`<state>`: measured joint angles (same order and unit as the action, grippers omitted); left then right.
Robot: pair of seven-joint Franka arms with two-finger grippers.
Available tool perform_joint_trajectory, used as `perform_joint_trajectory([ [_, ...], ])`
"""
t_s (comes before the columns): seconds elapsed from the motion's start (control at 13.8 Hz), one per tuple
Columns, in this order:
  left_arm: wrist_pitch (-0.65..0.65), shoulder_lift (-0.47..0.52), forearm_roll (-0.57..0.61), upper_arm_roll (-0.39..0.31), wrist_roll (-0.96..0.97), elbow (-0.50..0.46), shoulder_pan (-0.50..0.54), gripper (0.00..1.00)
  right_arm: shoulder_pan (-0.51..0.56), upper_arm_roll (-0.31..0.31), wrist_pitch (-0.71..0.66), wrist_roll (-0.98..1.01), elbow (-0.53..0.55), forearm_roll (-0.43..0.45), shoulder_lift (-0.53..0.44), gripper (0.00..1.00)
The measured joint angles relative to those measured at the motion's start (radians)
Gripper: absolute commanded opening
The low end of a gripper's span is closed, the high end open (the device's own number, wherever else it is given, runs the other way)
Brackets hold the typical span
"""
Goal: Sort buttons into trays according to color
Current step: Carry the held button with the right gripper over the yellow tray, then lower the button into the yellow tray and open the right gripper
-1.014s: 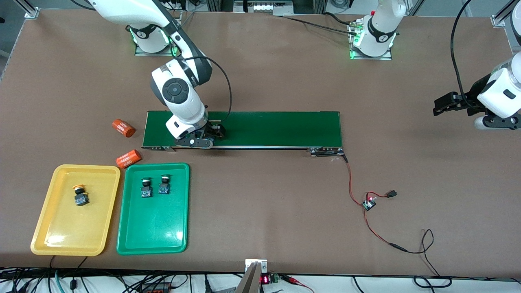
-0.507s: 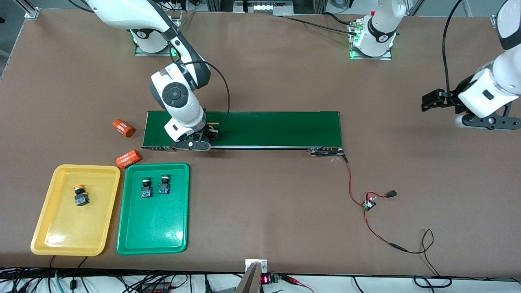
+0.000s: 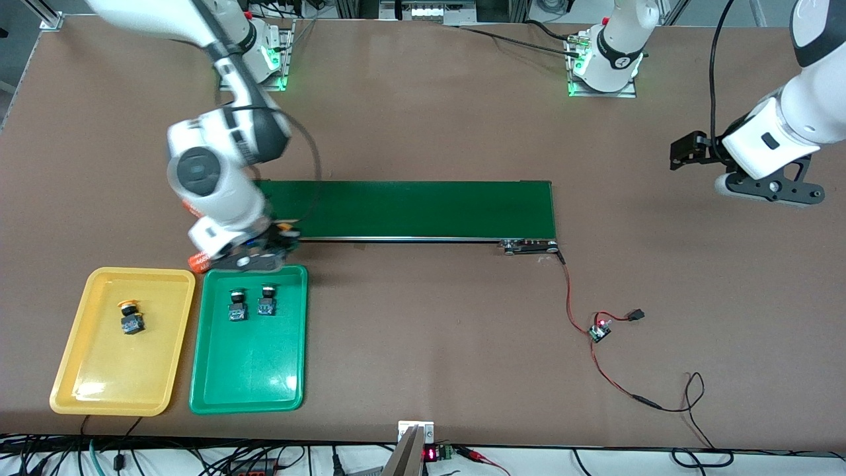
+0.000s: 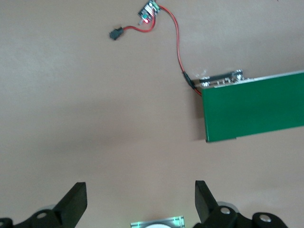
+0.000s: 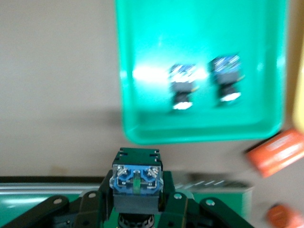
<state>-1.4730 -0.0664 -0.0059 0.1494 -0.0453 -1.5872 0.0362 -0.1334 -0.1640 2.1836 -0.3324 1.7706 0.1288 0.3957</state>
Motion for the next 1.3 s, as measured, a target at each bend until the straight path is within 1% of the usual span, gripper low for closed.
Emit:
perform_joint_trajectory([
  [0.14, 0.037, 0.000, 0.000, 0.027, 0.000, 0.020, -0.001, 1.00, 0.116, 0.005, -0.002, 0.175, -0.019, 0.000, 0.022, 0.00],
  [0.29, 0.052, 0.000, 0.000, 0.043, 0.000, 0.026, -0.001, 1.00, 0.220, 0.008, 0.002, 0.343, -0.047, 0.000, 0.073, 0.00],
  [0.43, 0.057, 0.000, 0.002, 0.049, 0.000, 0.027, -0.001, 1.00, 0.297, 0.010, 0.023, 0.480, -0.082, 0.000, 0.137, 0.00],
  [0.58, 0.060, 0.000, 0.007, 0.049, 0.000, 0.027, 0.000, 1.00, 0.333, 0.027, 0.085, 0.569, -0.114, 0.001, 0.197, 0.00],
  [0.8, 0.063, 0.000, 0.008, 0.049, 0.000, 0.027, 0.002, 1.00, 0.341, 0.061, 0.208, 0.649, -0.125, 0.001, 0.259, 0.01],
  [0.87, 0.065, 0.000, 0.008, 0.049, -0.001, 0.027, 0.002, 1.00, 0.347, 0.066, 0.244, 0.668, -0.126, 0.001, 0.278, 0.04],
  [0.94, 0.071, 0.000, 0.008, 0.049, -0.001, 0.027, 0.001, 1.00, 0.353, 0.068, 0.271, 0.679, -0.127, 0.001, 0.293, 0.13],
  [1.01, 0.080, -0.001, 0.008, 0.049, -0.001, 0.027, 0.001, 1.00, 0.357, 0.071, 0.289, 0.686, -0.129, 0.001, 0.304, 0.25],
  [1.09, 0.082, -0.001, 0.008, 0.049, -0.001, 0.029, 0.001, 1.00, 0.358, 0.073, 0.301, 0.688, -0.130, 0.001, 0.312, 0.28],
  [1.16, 0.082, -0.002, 0.008, 0.048, -0.001, 0.043, 0.001, 1.00, 0.358, 0.074, 0.311, 0.689, -0.132, 0.001, 0.316, 0.46],
  [1.23, 0.083, -0.003, 0.008, 0.046, -0.001, 0.062, 0.002, 1.00, 0.358, 0.074, 0.317, 0.689, -0.132, 0.001, 0.320, 0.56],
  [1.3, 0.083, -0.005, 0.008, 0.041, -0.001, 0.077, 0.004, 1.00, 0.358, 0.074, 0.319, 0.689, -0.133, 0.001, 0.321, 0.77],
])
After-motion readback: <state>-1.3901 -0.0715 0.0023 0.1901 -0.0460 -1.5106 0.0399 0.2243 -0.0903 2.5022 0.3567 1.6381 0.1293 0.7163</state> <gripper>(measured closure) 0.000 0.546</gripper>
